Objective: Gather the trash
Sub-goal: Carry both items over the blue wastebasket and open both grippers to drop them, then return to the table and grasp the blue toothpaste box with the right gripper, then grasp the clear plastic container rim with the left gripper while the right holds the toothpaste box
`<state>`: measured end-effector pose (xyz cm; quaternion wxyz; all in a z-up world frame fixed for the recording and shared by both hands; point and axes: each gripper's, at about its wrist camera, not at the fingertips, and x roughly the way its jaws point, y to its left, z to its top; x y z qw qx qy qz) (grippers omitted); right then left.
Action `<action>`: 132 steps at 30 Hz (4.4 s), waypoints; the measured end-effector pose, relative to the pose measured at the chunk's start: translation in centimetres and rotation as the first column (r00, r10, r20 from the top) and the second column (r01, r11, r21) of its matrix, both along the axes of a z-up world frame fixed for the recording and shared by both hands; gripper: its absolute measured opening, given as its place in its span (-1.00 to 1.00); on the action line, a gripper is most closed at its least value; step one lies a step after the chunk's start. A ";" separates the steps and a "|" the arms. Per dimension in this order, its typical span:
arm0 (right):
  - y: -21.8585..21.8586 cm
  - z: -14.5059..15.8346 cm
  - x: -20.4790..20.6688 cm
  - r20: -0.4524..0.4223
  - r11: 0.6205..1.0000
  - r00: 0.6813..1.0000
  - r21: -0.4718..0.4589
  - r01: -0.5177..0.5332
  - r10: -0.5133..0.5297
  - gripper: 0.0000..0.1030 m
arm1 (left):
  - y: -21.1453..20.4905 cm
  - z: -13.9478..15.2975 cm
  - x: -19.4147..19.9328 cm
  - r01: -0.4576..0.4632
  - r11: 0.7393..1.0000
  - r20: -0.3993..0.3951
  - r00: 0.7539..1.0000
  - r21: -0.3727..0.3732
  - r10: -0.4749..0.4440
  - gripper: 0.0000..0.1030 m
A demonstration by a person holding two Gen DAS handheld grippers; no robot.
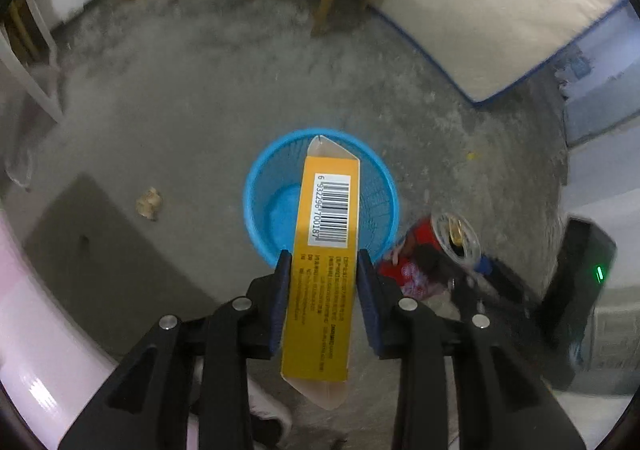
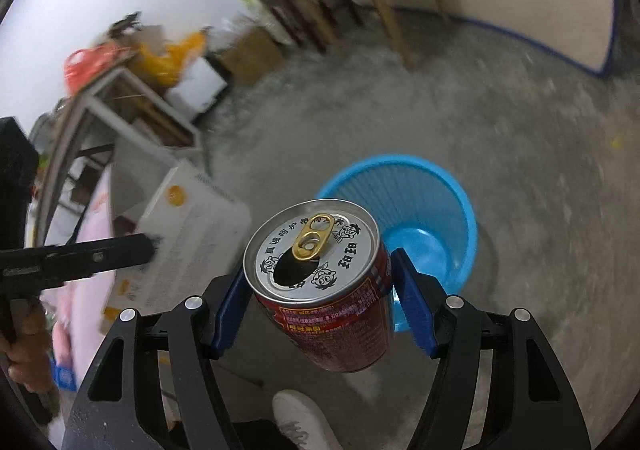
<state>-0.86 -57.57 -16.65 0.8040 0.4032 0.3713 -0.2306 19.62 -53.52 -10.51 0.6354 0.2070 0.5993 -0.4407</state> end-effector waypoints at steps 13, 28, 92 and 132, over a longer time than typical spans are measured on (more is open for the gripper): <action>-4.0 -11.5 6.3 -0.273 0.996 0.960 0.080 -0.039 0.060 0.24 | -0.1 0.0 2.3 -0.011 0.999 0.067 0.998 0.034 0.009 0.09; -4.5 -14.2 7.0 -0.369 0.996 0.927 0.080 -0.036 0.063 0.29 | 24.8 18.0 2.5 -0.115 0.965 0.290 0.939 -0.234 0.183 0.81; 49.6 13.3 12.6 -0.536 -0.556 -0.369 -0.241 -0.795 0.759 0.25 | 63.7 14.1 -9.2 -0.301 0.747 0.289 0.787 -0.593 0.546 0.84; 37.5 18.2 6.6 -0.062 0.427 0.467 -0.311 -0.849 0.882 -0.04 | 68.4 8.8 -8.0 -0.663 0.618 0.188 0.603 -0.423 0.775 0.43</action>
